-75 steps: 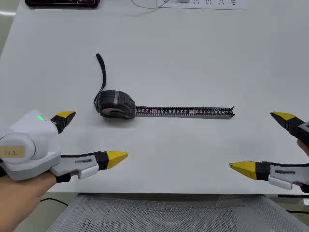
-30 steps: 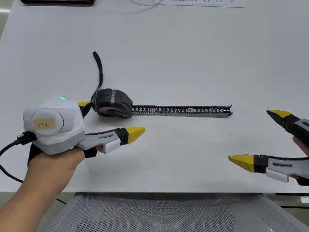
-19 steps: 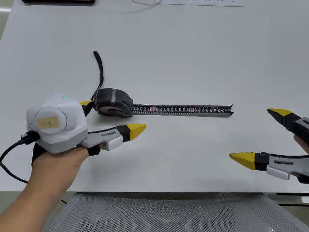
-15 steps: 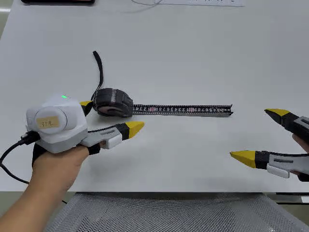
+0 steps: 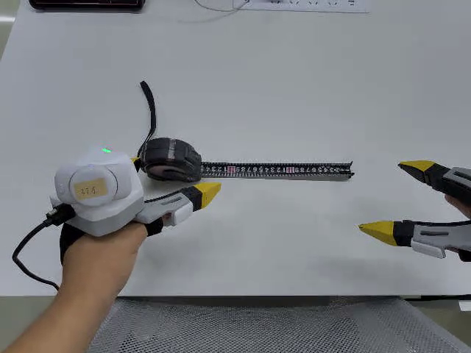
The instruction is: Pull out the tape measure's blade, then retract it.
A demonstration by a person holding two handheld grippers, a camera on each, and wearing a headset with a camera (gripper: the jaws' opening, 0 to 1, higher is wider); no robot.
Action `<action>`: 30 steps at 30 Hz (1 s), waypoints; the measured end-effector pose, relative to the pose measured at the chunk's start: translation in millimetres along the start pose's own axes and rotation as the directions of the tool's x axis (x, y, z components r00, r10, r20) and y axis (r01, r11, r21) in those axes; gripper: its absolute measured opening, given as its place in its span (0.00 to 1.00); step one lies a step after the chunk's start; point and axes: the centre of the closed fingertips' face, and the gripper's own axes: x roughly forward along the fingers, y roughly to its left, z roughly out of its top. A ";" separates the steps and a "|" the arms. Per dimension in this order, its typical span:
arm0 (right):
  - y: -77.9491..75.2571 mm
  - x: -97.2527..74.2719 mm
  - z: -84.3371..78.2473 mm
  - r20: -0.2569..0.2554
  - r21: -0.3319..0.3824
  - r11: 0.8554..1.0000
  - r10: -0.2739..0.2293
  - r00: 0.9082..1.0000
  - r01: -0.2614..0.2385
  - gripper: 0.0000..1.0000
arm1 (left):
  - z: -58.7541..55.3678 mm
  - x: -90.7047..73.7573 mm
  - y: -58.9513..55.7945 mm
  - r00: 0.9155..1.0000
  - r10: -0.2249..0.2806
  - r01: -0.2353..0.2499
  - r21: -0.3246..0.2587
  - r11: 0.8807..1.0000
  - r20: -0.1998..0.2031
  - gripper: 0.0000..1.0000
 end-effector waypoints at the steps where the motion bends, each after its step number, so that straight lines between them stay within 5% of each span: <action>1: -2.5 0.6 0.2 -0.005 -0.006 1.000 0.002 1.000 -0.002 0.68 | 0.6 0.4 1.2 1.000 0.012 -0.012 -0.011 1.000 0.003 0.83; 14: -16.6 12.5 -1.6 -0.088 -0.104 0.993 0.054 0.995 -0.064 0.58 | 2.8 7.9 7.5 0.997 0.079 -0.079 -0.057 0.995 0.002 0.79; 30: -26.7 32.2 -4.8 -0.194 -0.216 0.965 0.107 0.975 -0.149 0.49 | 2.5 12.0 15.0 0.988 0.155 -0.155 -0.095 0.983 0.000 0.74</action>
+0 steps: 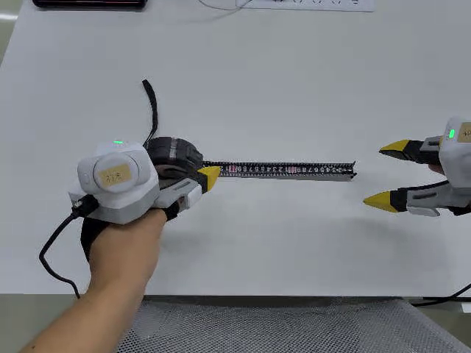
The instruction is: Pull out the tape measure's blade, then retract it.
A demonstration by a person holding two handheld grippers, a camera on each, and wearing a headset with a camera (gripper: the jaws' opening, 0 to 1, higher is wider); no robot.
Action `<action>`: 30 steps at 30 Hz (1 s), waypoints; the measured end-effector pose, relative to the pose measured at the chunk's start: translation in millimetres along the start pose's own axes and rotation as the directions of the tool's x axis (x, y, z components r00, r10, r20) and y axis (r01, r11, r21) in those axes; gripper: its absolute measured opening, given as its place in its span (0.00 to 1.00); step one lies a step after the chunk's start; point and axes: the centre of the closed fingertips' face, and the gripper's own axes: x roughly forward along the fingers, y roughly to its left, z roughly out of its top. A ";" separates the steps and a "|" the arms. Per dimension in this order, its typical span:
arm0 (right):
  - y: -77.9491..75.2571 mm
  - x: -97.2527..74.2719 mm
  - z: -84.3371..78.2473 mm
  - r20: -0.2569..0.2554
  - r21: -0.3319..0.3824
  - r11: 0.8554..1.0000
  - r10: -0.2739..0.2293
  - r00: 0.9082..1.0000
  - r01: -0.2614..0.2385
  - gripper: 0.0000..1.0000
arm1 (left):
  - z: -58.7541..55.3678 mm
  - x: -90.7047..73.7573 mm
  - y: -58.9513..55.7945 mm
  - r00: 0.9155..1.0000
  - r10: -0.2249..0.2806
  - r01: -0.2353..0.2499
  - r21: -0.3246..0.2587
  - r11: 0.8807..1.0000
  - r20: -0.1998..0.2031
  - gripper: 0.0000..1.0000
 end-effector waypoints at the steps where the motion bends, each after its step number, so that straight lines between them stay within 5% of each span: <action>1: -0.4 0.7 1.0 -0.004 -0.004 1.000 0.005 1.000 -0.005 0.49 | 0.2 0.2 1.0 1.000 0.009 -0.008 -0.010 1.000 0.002 0.73; 30: -7.8 29.2 8.0 -0.080 -0.104 0.988 0.104 0.991 -0.113 0.38 | 0.3 6.5 12.6 0.993 0.118 -0.118 -0.052 0.992 0.009 0.63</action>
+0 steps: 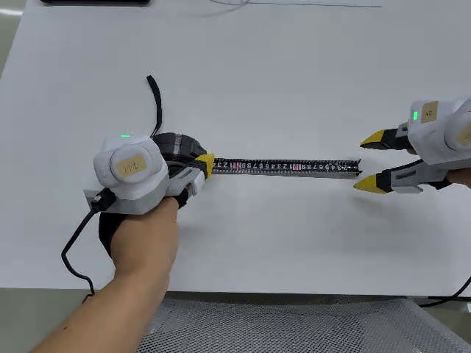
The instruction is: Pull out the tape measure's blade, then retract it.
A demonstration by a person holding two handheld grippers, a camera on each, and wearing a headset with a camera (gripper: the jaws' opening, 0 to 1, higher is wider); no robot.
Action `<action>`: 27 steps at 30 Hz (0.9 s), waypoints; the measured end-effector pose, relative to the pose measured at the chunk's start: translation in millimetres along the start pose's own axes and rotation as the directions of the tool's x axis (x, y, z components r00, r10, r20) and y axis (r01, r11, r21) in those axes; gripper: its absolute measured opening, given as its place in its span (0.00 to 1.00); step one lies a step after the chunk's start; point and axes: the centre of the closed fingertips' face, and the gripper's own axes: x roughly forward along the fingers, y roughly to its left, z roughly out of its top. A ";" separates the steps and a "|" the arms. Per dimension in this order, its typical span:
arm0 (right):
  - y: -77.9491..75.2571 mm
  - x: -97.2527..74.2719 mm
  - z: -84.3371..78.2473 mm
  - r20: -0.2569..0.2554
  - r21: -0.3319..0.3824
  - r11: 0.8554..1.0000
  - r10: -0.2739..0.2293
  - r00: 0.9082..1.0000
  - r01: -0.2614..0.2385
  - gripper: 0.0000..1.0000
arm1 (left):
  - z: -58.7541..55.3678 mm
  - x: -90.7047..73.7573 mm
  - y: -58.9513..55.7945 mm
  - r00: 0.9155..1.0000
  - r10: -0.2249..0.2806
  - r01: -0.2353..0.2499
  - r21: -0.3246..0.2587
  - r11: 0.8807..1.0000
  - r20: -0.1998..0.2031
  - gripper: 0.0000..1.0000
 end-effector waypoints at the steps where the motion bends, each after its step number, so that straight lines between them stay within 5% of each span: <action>1: -0.4 0.9 0.0 -0.003 -0.003 1.000 0.004 1.000 -0.004 0.38 | 0.1 0.0 0.2 1.000 0.002 -0.002 -0.003 1.000 0.001 0.63; 27: 1.9 13.9 -4.8 -0.067 -0.065 0.995 0.068 0.995 -0.072 0.19 | -0.4 1.1 2.9 1.000 0.003 -0.003 -0.010 1.000 -0.003 0.60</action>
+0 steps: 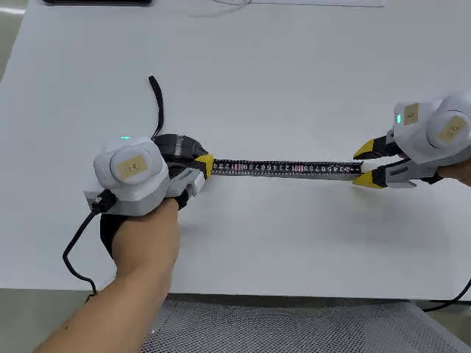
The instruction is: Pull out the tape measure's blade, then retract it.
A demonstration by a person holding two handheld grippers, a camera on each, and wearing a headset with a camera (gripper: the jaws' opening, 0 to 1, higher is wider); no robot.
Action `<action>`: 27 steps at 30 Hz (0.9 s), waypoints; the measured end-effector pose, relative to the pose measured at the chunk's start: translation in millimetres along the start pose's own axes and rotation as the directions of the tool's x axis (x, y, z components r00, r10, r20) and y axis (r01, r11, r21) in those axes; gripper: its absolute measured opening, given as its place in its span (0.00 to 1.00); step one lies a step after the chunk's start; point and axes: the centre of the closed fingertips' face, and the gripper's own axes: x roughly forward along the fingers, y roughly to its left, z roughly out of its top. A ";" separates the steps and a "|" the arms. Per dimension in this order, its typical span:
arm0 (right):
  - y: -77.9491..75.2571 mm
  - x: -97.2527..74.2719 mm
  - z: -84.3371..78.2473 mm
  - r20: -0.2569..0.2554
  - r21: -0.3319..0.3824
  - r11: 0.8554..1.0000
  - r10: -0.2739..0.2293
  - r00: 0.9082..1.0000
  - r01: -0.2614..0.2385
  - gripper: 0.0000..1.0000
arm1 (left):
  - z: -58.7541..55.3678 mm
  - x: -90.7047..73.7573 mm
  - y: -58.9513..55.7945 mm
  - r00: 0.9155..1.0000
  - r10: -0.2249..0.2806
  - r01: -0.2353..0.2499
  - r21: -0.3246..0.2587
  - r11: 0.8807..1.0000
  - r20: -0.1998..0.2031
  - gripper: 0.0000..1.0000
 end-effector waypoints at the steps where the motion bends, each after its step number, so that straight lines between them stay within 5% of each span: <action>1: 0.1 0.7 -0.4 -0.003 0.000 1.000 0.004 1.000 -0.004 0.19 | 0.0 0.0 0.0 1.000 0.000 0.000 0.000 1.000 0.000 0.60; 27: -1.5 5.0 -6.0 -0.085 -0.070 0.997 0.016 0.996 -0.022 0.11 | 0.0 2.2 0.4 1.000 0.009 -0.009 -0.033 0.999 -0.008 0.61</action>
